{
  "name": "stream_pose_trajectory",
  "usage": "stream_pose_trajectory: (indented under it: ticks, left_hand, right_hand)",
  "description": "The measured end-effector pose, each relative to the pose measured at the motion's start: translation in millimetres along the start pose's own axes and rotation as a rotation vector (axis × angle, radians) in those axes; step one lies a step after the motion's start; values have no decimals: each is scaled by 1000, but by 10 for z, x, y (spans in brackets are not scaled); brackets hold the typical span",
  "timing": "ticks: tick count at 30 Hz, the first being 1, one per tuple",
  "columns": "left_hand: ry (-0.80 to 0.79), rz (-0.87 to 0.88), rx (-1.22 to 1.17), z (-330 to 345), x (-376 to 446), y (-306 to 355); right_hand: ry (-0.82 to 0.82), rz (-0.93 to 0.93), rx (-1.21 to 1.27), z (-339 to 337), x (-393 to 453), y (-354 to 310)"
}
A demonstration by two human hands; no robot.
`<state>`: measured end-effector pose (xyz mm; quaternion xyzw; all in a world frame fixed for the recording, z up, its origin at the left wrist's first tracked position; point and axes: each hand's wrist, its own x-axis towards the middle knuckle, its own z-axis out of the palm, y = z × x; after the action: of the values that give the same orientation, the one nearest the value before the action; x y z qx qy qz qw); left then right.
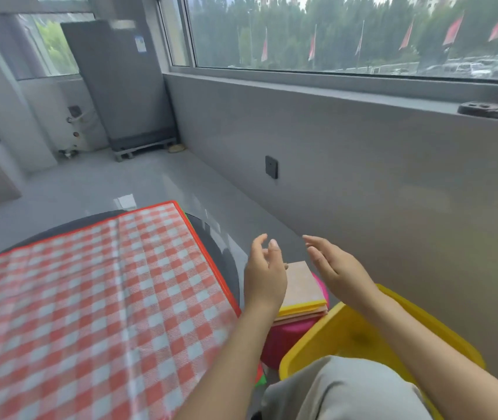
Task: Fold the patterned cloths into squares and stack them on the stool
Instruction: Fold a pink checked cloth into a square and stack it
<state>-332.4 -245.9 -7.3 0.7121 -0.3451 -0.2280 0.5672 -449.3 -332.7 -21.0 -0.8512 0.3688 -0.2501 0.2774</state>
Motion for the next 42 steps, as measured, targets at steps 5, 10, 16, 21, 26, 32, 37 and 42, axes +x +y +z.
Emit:
stream_pose_trajectory:
  ticks: [5,10,16,21,26,32,37,42]
  left_hand:
    - [36,90,53,-868,-295,298]
    - [106,104,138,-1738,-647,307]
    - [37,41,446,-2575,-1105,-10]
    - [-94,-11,741,-2945,-1380,-375]
    - [-240,-7,934,-3100,-1538,-618]
    - [-397,-20,930,-3238,-1725,-824]
    - [-399,14,789,-3287,-1813,-841]
    - [-362,67,731,-3256,-1842,-795]
  right_hand:
    - [9,-201,-71,-126,-130,-813]
    - [-55,-401,-123,87,-240,-1622]
    - [-223,-576,-140,738,-432,-2127]
    - [-408,-646,-284,1202,-595,-2202]
    - [-541,-751,-308,1451,-736,-2174]
    - [-585,-850,-282,1526,-877,-2087]
    - [-673,-851,-216,1488,-969,-2030]
    - [-701,-840,-186,1432,-1013,-1989]
